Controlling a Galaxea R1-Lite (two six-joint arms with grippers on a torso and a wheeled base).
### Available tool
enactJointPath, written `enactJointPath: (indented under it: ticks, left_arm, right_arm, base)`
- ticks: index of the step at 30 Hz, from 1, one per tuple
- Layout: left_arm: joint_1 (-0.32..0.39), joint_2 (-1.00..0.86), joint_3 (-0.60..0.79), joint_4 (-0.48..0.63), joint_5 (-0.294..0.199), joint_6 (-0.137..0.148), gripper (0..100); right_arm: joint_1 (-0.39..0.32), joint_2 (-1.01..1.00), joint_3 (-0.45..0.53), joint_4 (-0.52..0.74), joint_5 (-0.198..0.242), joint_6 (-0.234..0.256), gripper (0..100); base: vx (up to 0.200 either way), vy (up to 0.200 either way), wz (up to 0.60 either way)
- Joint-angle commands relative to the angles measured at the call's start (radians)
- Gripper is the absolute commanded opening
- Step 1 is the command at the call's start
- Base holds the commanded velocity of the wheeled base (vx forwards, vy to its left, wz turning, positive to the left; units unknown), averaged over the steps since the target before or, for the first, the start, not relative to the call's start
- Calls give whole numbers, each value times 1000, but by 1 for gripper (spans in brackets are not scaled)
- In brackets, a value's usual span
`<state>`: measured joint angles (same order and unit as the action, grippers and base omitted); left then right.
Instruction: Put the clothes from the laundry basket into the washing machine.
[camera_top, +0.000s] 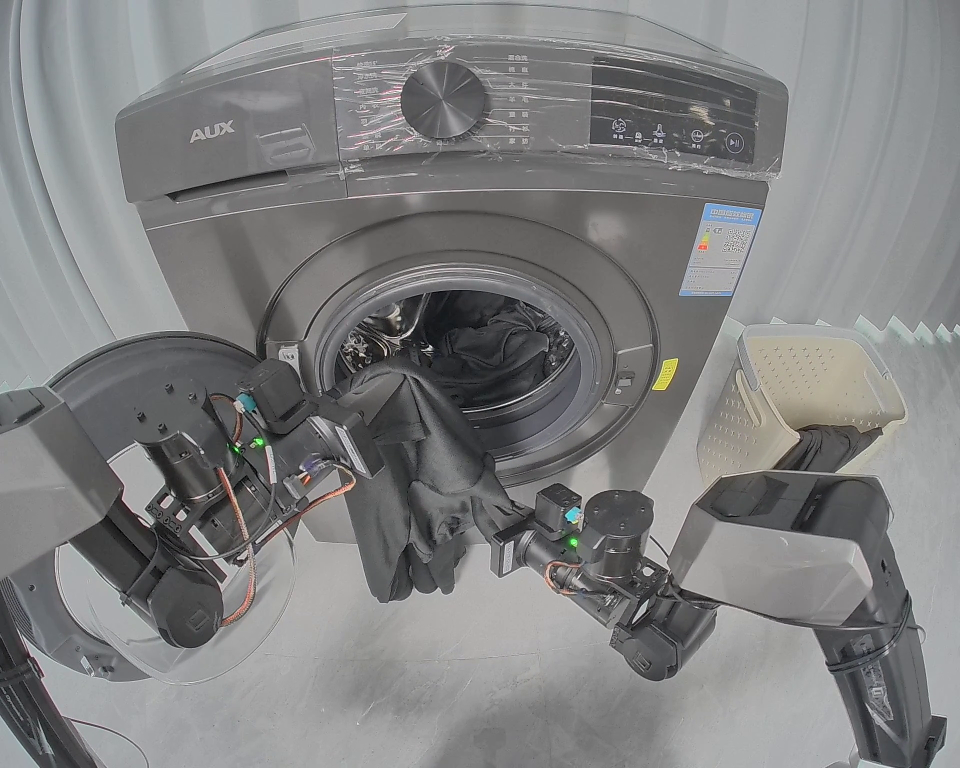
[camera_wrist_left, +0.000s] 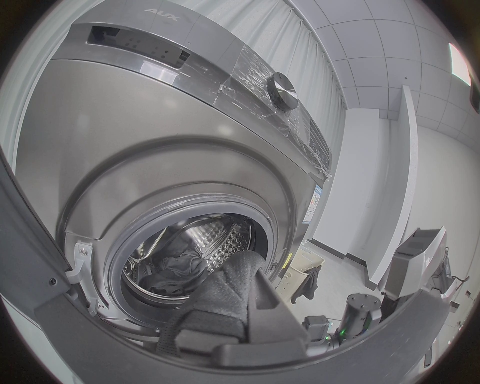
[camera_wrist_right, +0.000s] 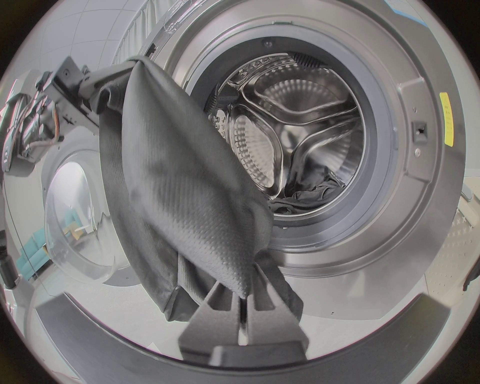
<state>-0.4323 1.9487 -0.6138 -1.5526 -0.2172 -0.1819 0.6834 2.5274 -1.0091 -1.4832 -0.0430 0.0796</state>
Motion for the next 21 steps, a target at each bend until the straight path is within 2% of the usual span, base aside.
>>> enactJointPath:
  ticks: [1,12,21]
  left_arm:
    - [3,6,0,-1,-1,-1,0]
    - [4,7,8,-1,-1,1,0]
    - [-2,3,42,-1,-8,2,0]
  right_arm:
    - [-12,-114,72,-3,-3,5,0]
    - [-64,-285,233,-17,0,6,0]
    - [-50,-389,293,-34,-5,22,0]
  base:
    - [0,0,0]
    - [0,0,0]
    - [0,0,0]
